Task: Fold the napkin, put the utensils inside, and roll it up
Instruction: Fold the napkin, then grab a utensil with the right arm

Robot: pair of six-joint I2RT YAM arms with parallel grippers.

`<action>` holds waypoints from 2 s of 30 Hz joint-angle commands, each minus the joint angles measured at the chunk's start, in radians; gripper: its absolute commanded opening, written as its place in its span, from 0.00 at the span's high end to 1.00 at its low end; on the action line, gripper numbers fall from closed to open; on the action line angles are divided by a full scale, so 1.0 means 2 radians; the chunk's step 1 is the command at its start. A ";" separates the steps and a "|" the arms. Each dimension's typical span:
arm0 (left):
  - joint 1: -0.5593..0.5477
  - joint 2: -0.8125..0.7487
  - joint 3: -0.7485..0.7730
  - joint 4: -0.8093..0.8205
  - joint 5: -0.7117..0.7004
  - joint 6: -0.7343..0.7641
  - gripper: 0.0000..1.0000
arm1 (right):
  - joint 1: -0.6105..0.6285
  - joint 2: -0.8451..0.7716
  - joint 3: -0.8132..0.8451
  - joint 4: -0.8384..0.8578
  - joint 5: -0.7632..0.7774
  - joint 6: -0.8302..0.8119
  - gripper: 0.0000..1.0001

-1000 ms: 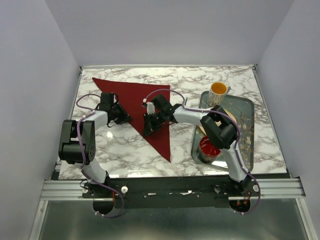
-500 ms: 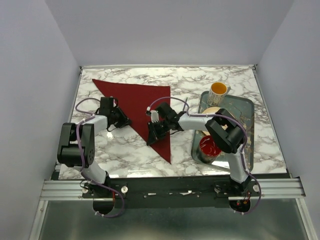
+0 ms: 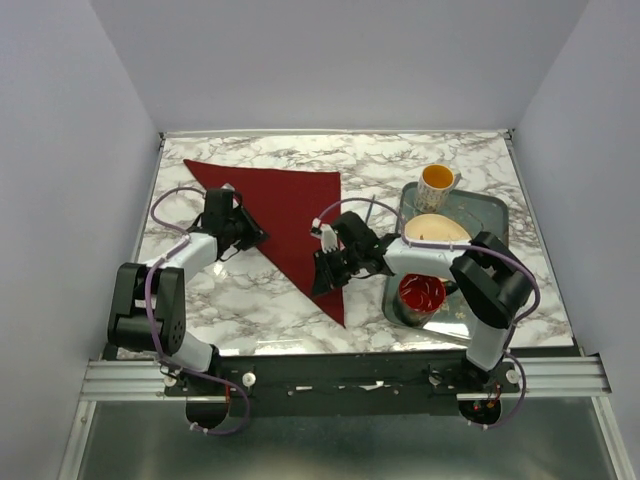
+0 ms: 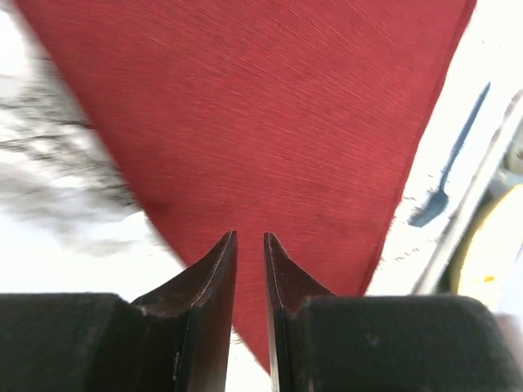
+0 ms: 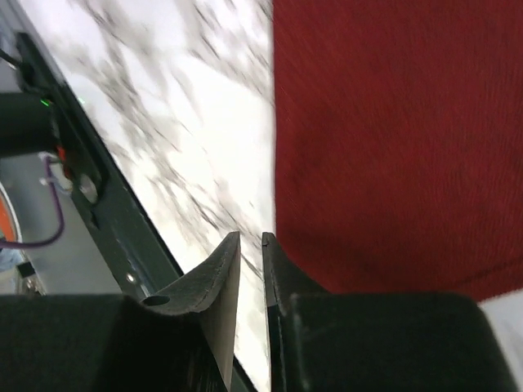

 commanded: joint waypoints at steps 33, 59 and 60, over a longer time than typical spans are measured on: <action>0.037 0.094 0.147 -0.026 0.056 0.023 0.56 | -0.030 -0.097 -0.014 -0.087 0.167 0.017 0.33; -0.128 -0.050 0.116 -0.051 0.005 0.047 0.34 | -0.144 0.080 0.278 -0.305 0.361 0.074 0.27; -0.128 -0.056 0.114 -0.051 0.008 0.047 0.34 | -0.143 0.084 0.280 -0.305 0.359 0.073 0.28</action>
